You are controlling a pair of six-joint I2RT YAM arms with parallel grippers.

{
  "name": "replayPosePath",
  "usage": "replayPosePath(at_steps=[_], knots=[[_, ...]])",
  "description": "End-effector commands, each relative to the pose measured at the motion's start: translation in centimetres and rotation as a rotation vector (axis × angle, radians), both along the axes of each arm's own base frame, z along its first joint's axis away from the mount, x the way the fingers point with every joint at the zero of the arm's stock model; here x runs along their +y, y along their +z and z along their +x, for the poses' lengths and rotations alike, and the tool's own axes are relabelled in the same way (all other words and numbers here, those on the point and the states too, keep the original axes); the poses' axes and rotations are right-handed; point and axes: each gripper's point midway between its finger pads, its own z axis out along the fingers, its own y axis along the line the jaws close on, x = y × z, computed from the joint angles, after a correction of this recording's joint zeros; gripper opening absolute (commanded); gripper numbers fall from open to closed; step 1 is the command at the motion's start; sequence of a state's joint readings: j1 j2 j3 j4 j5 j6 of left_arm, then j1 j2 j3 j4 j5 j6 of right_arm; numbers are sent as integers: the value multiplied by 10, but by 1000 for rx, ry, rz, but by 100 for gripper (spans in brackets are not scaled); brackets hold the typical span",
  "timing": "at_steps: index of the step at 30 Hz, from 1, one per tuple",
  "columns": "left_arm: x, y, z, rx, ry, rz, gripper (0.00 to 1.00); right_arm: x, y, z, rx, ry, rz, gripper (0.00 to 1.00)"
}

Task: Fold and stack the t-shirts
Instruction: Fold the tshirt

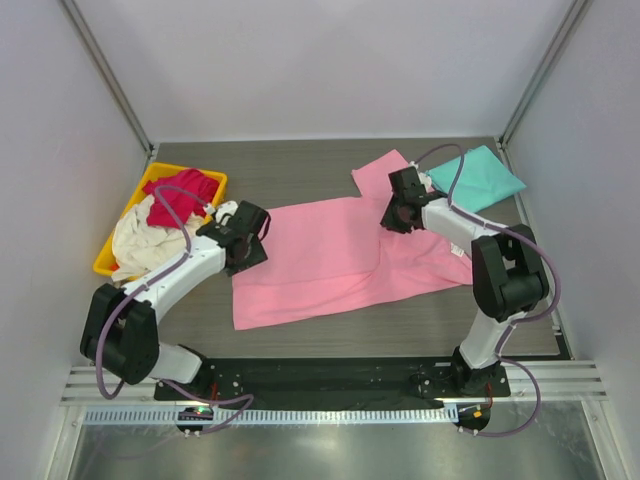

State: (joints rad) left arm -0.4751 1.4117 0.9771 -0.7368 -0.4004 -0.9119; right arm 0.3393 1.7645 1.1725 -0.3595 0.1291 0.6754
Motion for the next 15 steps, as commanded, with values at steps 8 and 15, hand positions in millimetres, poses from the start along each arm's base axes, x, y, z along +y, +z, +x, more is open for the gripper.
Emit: replayPosePath(at_steps=[8, 15], knots=[[-57, -14, -9, 21, -206, -200, 57, -96, 35, -41, 95, -211, -156, 33], [-44, -46, -18, 117, -142, -133, 58, -164, 22, -76, 165, -313, -192, 36]])
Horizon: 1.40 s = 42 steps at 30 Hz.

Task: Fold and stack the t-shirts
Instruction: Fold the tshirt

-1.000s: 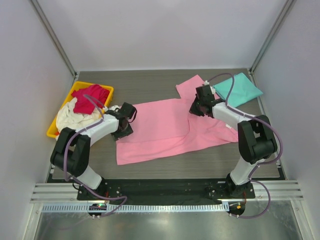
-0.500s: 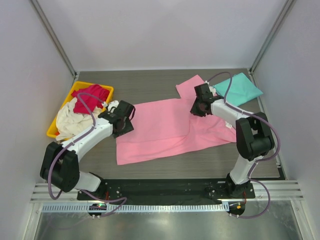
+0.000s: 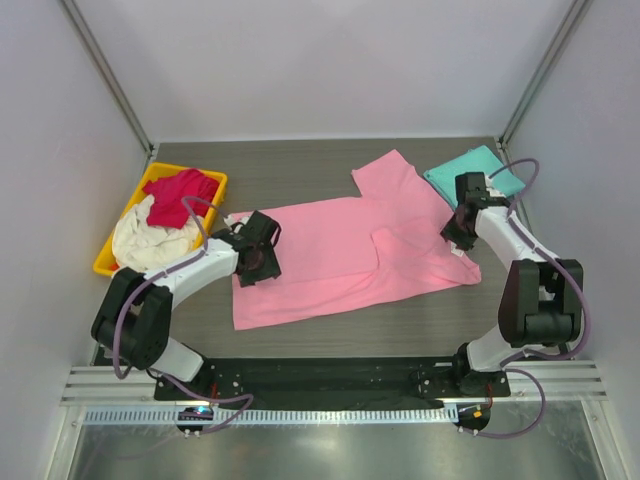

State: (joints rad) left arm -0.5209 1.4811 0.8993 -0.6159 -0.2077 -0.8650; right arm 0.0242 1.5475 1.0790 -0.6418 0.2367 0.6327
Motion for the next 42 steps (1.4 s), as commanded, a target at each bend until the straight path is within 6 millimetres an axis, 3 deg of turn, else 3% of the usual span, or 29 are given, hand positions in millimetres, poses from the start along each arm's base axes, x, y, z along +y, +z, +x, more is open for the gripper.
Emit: replayPosePath(at_steps=[1, 11, 18, 22, 26, 29, 32, 34, 37, 38, 39, 42], knots=[[0, -8, 1, 7, 25, 0, 57, -10, 0, -18, 41, 26, -46, 36], [27, -24, -7, 31, 91, 129, 57, -42, -47, -46, 148, -136, -70, 34], [53, -44, -27, 99, 134, 249, 57, -77, -70, -90, 228, -308, -100, 35], [57, -50, -37, 115, 169, 245, 58, -77, -77, -109, 217, -368, -89, 35], [63, -36, -37, 66, 196, 248, 57, -74, -66, -122, 156, -411, -79, 35], [64, -10, -30, 20, 208, 240, 57, -64, -50, -114, 90, -400, -15, 36], [59, 31, -13, -86, 213, 199, 58, -57, -28, -94, 27, -344, 35, 36], [49, 64, 4, -177, 194, 142, 58, -48, -9, -70, -26, -294, 94, 36], [34, 96, 22, -262, 117, 82, 60, -36, 17, -33, -118, -169, 152, 37], [28, 104, 31, -295, 77, 63, 60, -35, 16, -25, -110, -141, 147, 37], [21, 110, 36, -308, 60, 29, 60, -37, 32, -9, -152, -126, 139, 37], [-2, 126, 49, -316, -11, -65, 60, -42, 51, 33, -220, -82, 107, 38]])
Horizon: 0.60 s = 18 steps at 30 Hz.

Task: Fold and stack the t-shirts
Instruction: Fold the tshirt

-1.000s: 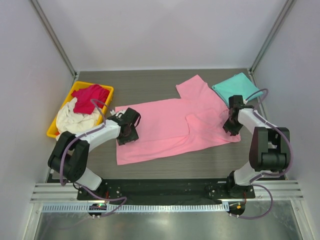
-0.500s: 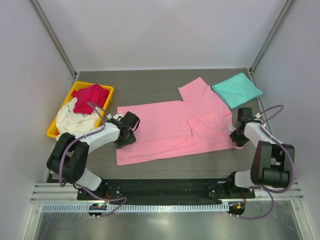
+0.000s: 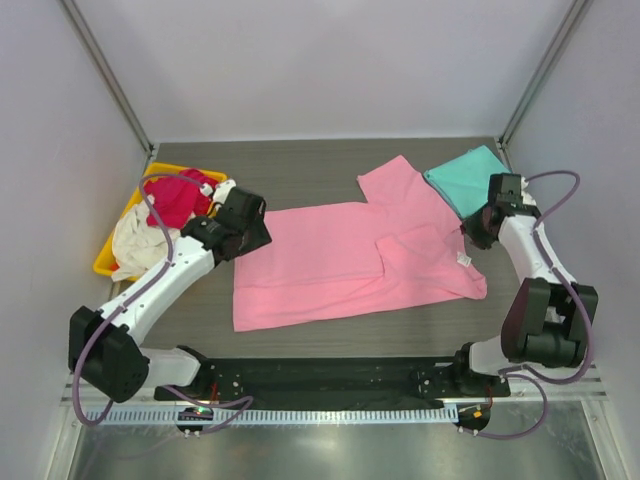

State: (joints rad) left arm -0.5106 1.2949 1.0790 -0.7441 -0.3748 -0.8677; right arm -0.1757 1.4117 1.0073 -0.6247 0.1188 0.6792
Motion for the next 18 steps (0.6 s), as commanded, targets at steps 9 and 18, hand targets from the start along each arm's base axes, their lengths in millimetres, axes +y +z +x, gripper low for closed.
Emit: replayPosePath(at_steps=[9, 18], knots=[[-45, 25, 18, -32, -205, -138, 60, 22, 30, 172, -192, 360, -152, 19], [-45, 14, 8, -16, -220, -154, 61, 22, -15, 210, -26, 484, -350, 3]])
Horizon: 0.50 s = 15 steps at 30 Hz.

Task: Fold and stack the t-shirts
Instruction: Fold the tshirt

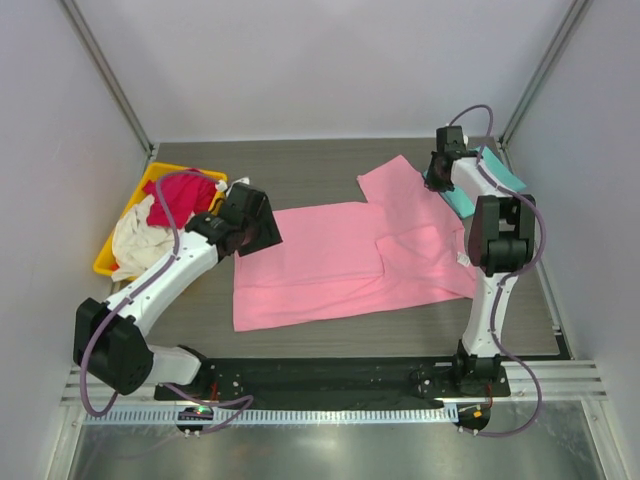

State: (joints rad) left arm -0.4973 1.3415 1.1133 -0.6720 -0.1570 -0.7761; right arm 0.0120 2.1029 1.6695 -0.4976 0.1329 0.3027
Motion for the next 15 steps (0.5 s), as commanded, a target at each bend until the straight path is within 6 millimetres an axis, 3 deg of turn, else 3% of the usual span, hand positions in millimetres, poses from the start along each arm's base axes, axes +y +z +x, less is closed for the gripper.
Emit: replayPosePath(at_steps=[1, 3, 4, 10, 15], knots=[[-5, 9, 2, -38, -29, -33, 61, -28, 14, 18, -19, -16, -129, 3], [-6, 8, 1, -33, -38, -31, 61, -33, 10, 19, -5, -37, -155, 3], [-9, 6, 0, -19, -50, -39, 61, -17, 11, 22, -14, -3, -164, 3], [-18, 12, 7, -36, -50, -83, 62, -23, 2, 37, -14, 20, -246, 2], [-17, 2, 16, -13, -45, -34, 63, -19, -13, 41, -3, 34, -229, 2]])
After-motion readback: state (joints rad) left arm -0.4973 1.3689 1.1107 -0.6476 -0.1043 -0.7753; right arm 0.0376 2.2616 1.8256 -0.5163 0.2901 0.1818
